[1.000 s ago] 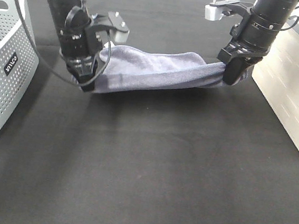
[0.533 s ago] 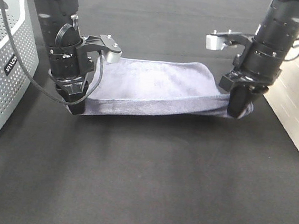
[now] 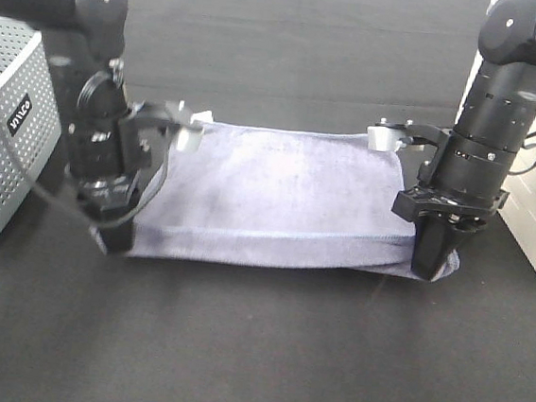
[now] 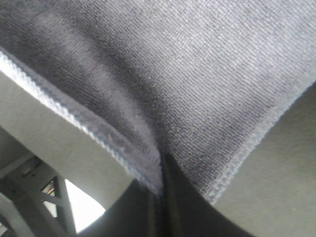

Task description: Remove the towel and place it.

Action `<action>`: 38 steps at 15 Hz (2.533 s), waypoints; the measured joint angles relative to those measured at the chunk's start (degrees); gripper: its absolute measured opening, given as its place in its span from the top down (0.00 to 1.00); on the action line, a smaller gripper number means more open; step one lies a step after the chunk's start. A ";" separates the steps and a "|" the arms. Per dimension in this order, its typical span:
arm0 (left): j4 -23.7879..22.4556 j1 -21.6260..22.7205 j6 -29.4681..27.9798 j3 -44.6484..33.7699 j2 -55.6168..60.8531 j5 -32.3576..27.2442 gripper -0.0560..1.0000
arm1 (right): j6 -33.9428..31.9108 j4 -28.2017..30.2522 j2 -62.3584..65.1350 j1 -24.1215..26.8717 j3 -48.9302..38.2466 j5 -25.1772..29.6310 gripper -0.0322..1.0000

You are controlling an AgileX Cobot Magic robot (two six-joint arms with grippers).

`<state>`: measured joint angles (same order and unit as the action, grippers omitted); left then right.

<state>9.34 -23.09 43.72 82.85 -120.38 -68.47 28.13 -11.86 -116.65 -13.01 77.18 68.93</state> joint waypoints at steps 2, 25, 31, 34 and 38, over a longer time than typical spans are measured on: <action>0.69 0.00 0.00 -2.69 0.06 0.17 0.95 | 0.06 -0.97 0.00 0.00 -2.06 -0.06 0.96; -0.11 0.06 -0.74 -4.41 -2.18 -0.46 0.81 | -5.56 -7.73 0.11 0.11 -10.77 0.06 0.25; 0.00 0.06 -3.27 -4.41 -2.18 -0.46 0.53 | -9.00 -8.48 3.90 0.11 -10.77 0.11 0.25; -1.09 0.06 -4.64 -4.41 -2.18 -0.63 0.45 | -10.43 -8.48 11.34 0.11 -10.83 0.17 0.25; -2.23 -1.55 -4.98 -4.47 -2.18 3.61 0.45 | -10.49 -8.48 18.39 0.11 -10.83 0.29 0.25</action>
<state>7.10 -24.64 38.73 78.38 -122.56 -64.86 17.65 -20.34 -98.26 -12.89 66.35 69.21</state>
